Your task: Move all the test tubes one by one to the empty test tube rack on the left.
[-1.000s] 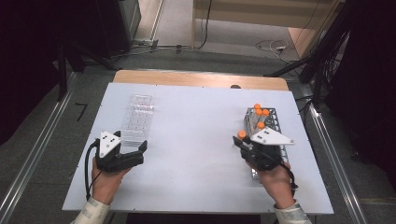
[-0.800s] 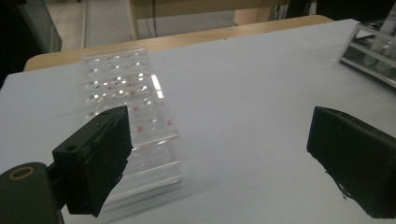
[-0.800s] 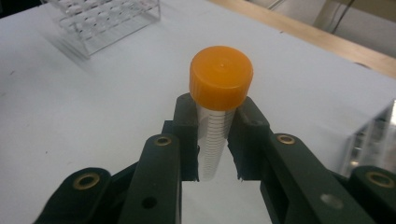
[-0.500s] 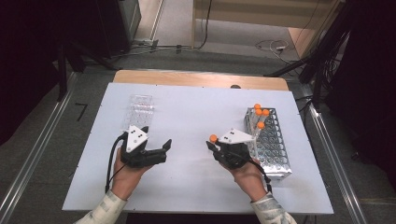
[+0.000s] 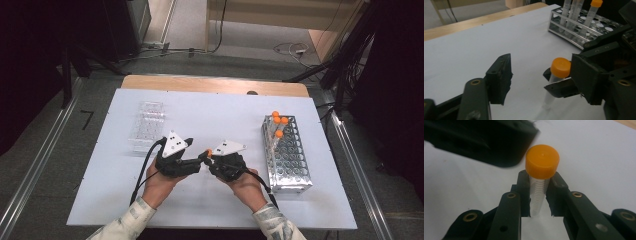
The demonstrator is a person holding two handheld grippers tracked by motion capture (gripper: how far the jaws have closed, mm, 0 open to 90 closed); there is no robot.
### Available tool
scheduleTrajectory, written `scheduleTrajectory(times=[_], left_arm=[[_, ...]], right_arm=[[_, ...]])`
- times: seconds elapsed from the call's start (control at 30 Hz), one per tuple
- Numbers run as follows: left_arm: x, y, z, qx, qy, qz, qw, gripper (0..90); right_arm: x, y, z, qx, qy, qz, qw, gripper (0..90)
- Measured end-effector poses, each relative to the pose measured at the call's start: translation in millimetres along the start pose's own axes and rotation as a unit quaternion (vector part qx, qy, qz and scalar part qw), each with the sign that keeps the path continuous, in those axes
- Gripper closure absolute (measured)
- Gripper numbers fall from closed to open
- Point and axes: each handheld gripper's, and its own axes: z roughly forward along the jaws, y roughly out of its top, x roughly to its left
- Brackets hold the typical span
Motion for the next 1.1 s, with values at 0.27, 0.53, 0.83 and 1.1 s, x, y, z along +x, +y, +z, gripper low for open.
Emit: scheduleTrajectory(times=[0.27, 0.53, 0.83, 1.1], left_arm=[[-1.7, 3.7, -1.7, -0.007, -0.026, 0.003, 0.9996, 55.9], [-3.3, 2.3, 7.2, 0.005, -0.037, 0.005, 0.9993, 62.3], [-2.8, 3.4, 6.6, -0.001, -0.035, 0.003, 0.9994, 69.7], [0.5, 7.9, 6.5, -0.002, -0.033, -0.002, 0.9994, 70.4]], right_arm=[[0.2, 3.8, -0.5, -0.008, 0.001, 0.0, 1.0, 72.0], [3.1, 8.1, -1.6, -0.014, 0.005, 0.0, 0.9999, 71.9], [3.2, 9.8, -2.6, -0.018, 0.008, 0.002, 0.9998, 72.0], [1.5, 10.4, -2.8, -0.012, 0.017, 0.012, 0.9997, 57.8]])
